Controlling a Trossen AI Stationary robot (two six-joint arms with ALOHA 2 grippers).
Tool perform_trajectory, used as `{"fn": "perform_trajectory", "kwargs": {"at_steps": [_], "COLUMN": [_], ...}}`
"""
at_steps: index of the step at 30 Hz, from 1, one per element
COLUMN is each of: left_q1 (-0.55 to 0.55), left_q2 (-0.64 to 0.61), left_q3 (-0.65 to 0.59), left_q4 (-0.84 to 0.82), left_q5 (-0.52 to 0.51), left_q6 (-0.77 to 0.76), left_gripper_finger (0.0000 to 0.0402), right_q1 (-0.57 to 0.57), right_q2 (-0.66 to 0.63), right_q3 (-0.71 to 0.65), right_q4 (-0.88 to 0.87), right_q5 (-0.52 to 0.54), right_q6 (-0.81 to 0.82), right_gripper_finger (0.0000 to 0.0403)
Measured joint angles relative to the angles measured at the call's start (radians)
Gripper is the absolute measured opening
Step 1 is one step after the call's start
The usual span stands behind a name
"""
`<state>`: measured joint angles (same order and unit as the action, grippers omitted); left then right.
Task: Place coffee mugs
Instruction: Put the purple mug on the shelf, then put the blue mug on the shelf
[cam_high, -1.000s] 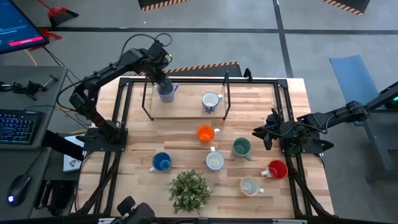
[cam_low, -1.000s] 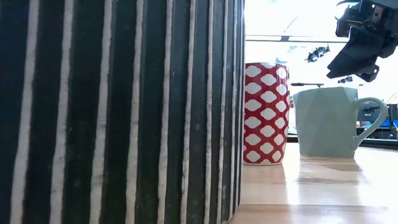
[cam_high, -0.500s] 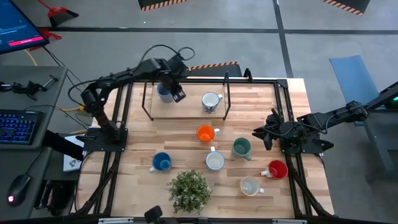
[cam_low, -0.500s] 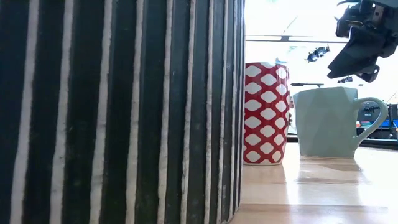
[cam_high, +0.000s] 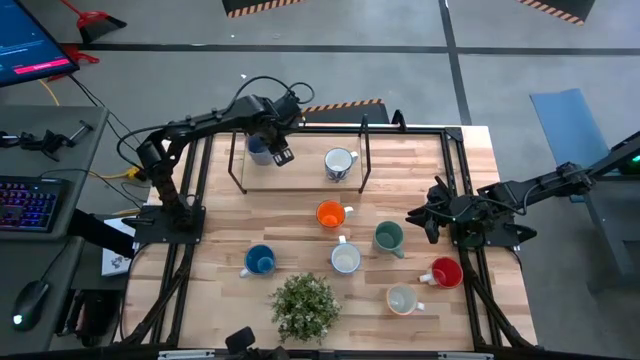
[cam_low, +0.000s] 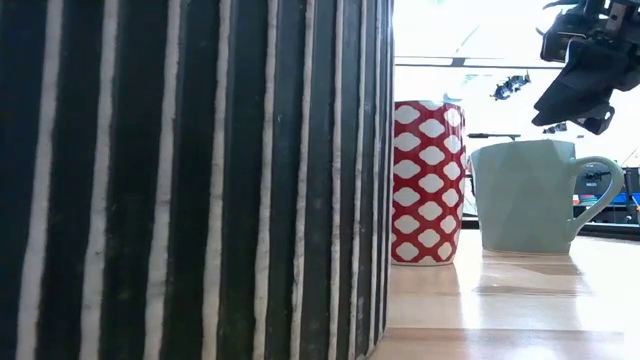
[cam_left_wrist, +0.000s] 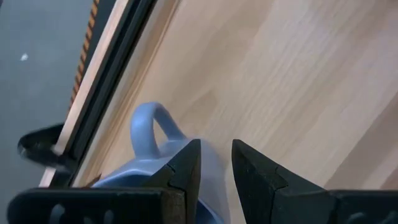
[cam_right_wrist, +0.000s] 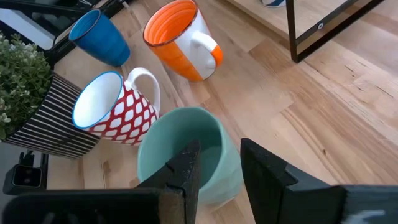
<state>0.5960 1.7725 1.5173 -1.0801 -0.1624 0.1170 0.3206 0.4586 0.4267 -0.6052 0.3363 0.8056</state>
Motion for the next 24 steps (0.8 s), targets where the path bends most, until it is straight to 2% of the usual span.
{"fn": "perform_trajectory", "kwargs": {"at_steps": [16,19,22,24], "left_q1": [0.002,-0.009,-0.038,-0.067], "left_q2": [0.0,-0.009,-0.048,-0.084], "left_q3": [0.012,0.054,0.131,0.184], "left_q4": [0.019,0.02,-0.032,-0.116], "left_q5": [-0.104,-0.031,0.133,0.206], "left_q6": [0.011,0.016,0.013,-0.02], "left_gripper_finger": [0.0081,0.0081,0.0081,0.0081], "right_q1": [0.0,0.0,0.0,0.0], "right_q2": [0.0,0.0,0.0,0.0], "right_q3": [0.0,0.0,0.0,0.0], "right_q4": [0.0,0.001,0.001,0.001], "right_q5": [-0.006,-0.013,-0.015,-0.016], "right_q6": [-0.002,-0.002,-0.001,0.003], "right_gripper_finger": [0.0096,0.0096,0.0096,0.0096]}}
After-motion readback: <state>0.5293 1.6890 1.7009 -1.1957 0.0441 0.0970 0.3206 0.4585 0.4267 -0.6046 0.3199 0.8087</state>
